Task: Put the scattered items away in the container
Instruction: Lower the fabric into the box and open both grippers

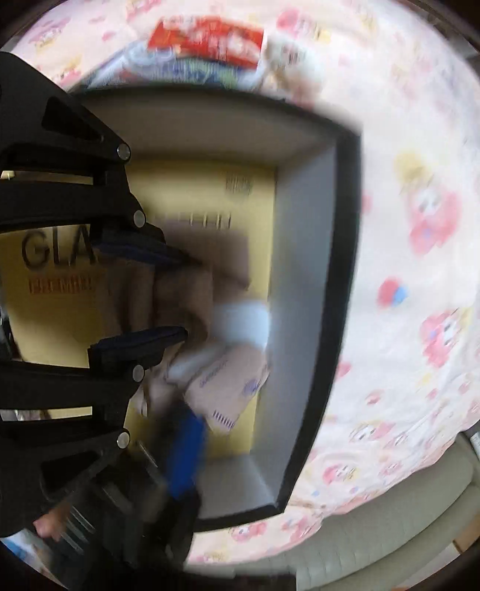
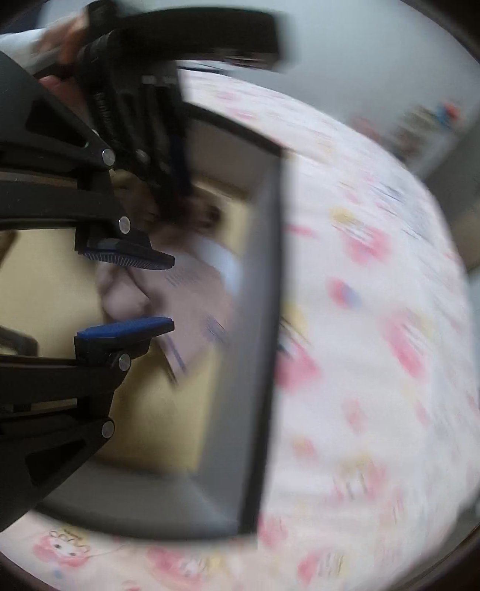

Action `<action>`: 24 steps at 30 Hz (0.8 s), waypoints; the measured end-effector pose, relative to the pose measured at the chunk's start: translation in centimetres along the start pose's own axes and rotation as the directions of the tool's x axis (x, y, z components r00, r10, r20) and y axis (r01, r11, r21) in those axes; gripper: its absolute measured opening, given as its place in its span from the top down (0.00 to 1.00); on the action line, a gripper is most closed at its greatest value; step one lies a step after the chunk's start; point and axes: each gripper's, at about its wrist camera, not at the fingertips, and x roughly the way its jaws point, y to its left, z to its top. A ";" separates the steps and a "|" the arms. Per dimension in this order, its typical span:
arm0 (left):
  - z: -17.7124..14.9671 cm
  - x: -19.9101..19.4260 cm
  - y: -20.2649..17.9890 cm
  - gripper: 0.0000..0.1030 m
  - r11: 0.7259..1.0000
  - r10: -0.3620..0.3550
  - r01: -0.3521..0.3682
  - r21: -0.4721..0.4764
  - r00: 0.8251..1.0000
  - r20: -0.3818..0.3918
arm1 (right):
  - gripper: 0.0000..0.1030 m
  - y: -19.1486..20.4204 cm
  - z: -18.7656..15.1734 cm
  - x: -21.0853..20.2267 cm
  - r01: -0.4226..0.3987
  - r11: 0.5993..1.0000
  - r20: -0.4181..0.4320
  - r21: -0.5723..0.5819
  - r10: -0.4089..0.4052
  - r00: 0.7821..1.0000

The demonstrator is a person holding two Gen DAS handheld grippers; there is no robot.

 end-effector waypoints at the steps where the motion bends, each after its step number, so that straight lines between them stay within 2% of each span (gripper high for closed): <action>1: 0.2 0.6 -0.4 0.73 1.000 0.022 -0.022 0.019 1.000 -0.020 | 0.78 -0.1 0.3 1.2 -0.010 1.000 -0.064 -0.009 0.009 0.998; 2: 0.4 0.8 -0.5 0.72 1.000 0.015 -0.014 0.024 1.000 -0.025 | 0.78 -0.6 0.5 2.2 0.016 1.000 -0.111 0.008 -0.015 0.994; 4: 0.8 0.7 -0.8 0.72 0.993 -0.115 0.115 0.000 0.993 -0.040 | 0.80 -2.4 0.9 2.5 0.062 0.996 -0.125 0.071 -0.053 0.991; 5: 0.9 0.3 -0.7 0.72 0.988 -0.154 0.154 -0.009 0.987 -0.034 | 0.80 -3.2 1.0 2.2 0.087 0.992 -0.120 0.092 -0.076 0.990; 6: 0.9 -0.4 -0.6 0.72 0.988 -0.154 0.154 -0.001 0.988 -0.007 | 0.80 -3.8 0.9 1.8 0.141 0.985 -0.113 0.099 -0.130 0.985; 7: 0.7 -1.3 -0.7 0.72 0.993 -0.118 0.118 0.015 0.993 0.029 | 0.80 -4.4 0.9 1.3 0.227 0.970 -0.095 0.092 -0.218 0.971; 8: 0.9 -1.9 -0.7 0.72 0.997 -0.081 0.080 0.023 0.995 0.057 | 0.80 -5.0 1.1 0.8 0.326 0.941 -0.075 0.089 -0.320 0.944; 9: 0.8 -2.5 -0.4 0.70 0.999 -0.043 0.041 0.021 0.996 0.079 | 0.80 -5.2 1.3 0.6 0.333 0.939 -0.063 0.082 -0.329 0.942; 11: 1.1 -2.9 0.5 0.66 1.000 0.019 -0.018 -0.011 0.996 0.090 | 0.80 -5.3 1.7 0.3 0.269 0.958 -0.039 0.096 -0.266 0.963; 13: 1.1 -1.8 1.4 0.66 0.999 0.027 -0.026 -0.022 0.999 0.046 | 0.80 -4.9 2.4 0.2 0.185 0.978 -0.006 0.096 -0.186 0.983; 14: 1.1 -0.9 1.4 0.66 1.000 0.012 -0.012 -0.027 1.000 0.009 | 0.80 -4.8 2.9 0.5 0.156 0.983 -0.011 0.093 -0.156 0.988; 16: 1.1 0.7 1.4 0.66 0.998 -0.057 0.055 -0.045 0.997 -0.058 | 0.79 -4.8 3.3 1.8 0.157 0.983 -0.067 0.095 -0.151 0.986; 18: 1.2 0.9 1.1 0.66 0.993 -0.110 0.107 -0.039 0.992 -0.067 | 0.79 -5.0 3.6 3.6 0.178 0.979 -0.126 0.101 -0.165 0.978; 20: 0.8 1.2 0.8 0.66 0.974 -0.226 0.223 -0.043 0.970 -0.089 | 0.79 -5.7 3.6 3.2 0.177 0.975 -0.106 0.134 -0.163 0.981; 21: 0.4 1.4 1.6 0.66 0.966 -0.259 0.255 -0.052 0.962 -0.092 | 0.79 -6.1 3.3 2.6 0.201 0.969 -0.095 0.145 -0.188 0.977; 22: 0.3 1.0 1.6 0.66 0.966 -0.258 0.254 -0.052 0.963 -0.076 | 0.79 -6.5 3.1 1.8 0.228 0.962 -0.073 0.152 -0.219 0.973; 24: 0.0 -0.2 1.1 0.66 0.977 -0.212 0.212 -0.005 0.977 -0.020 | 0.79 -6.8 2.4 -0.2 0.220 0.961 -0.005 0.166 -0.222 0.975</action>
